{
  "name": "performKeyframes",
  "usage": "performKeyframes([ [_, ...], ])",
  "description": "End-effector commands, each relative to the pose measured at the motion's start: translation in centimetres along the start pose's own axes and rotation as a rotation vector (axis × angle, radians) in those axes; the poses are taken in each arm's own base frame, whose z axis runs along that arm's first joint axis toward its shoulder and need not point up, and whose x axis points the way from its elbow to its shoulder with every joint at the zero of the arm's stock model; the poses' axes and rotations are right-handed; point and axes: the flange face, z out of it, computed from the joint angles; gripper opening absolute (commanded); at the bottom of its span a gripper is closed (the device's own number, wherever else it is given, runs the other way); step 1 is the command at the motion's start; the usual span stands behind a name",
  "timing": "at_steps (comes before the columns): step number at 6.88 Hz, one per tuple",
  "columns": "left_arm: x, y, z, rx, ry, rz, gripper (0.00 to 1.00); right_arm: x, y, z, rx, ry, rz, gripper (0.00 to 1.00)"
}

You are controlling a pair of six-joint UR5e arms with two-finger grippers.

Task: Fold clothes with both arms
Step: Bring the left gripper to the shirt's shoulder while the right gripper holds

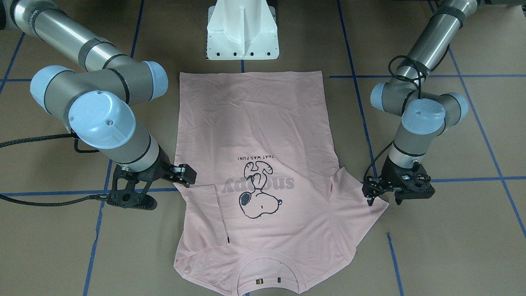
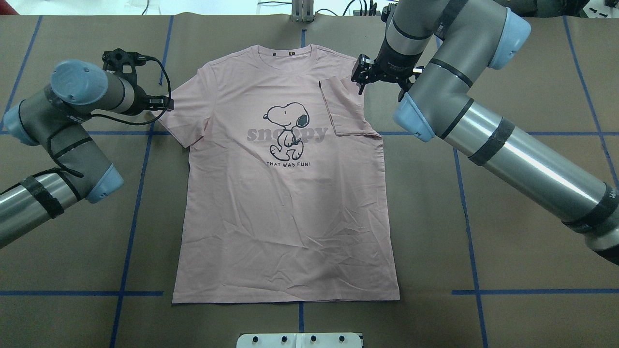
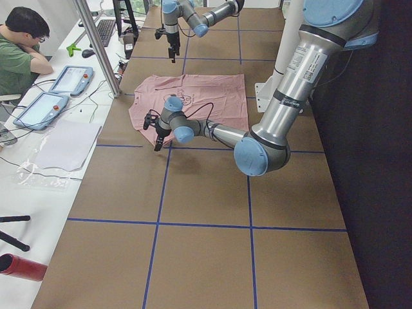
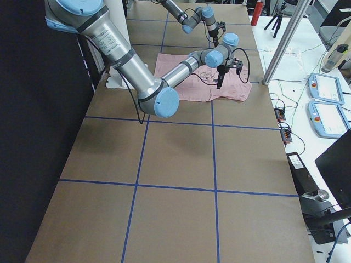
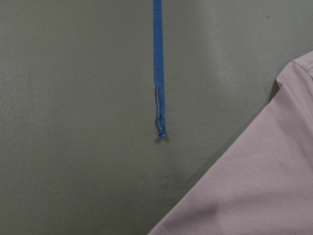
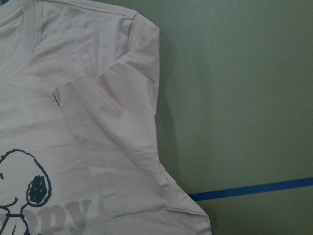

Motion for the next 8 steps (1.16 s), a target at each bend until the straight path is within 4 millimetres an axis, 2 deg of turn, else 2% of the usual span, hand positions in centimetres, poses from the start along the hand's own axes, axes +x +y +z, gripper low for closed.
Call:
performKeyframes([
  [1, -0.2, 0.1, 0.4, -0.003, -0.003, 0.004, 0.76, -0.1, 0.1, 0.0, 0.000, -0.001, 0.000, 1.00],
  [2, -0.1, -0.1, 0.3, -0.002, 0.000, 0.007, 0.57, -0.3, 0.1, 0.0, 0.000, -0.003, -0.003, 1.00],
  [4, 0.2, -0.2, 0.0, 0.001, 0.007, 0.010, 0.00, -0.3, 0.1, -0.1, 0.001, -0.004, -0.003, 1.00],
  [6, 1.0, -0.5, -0.8, 0.001, 0.018, 0.007, 0.00, -0.2, 0.3, 0.3, -0.002, 0.001, -0.003, 1.00],
  [7, 2.0, -1.3, -2.3, 0.013, 0.049, -0.005, 0.00, -0.2, 0.3, 0.3, -0.003, 0.001, -0.004, 1.00],
  [8, 4.0, -1.2, -4.1, -0.040, 0.108, -0.069, 0.00, -0.2, 0.4, 0.5, -0.005, 0.002, -0.006, 1.00],
])
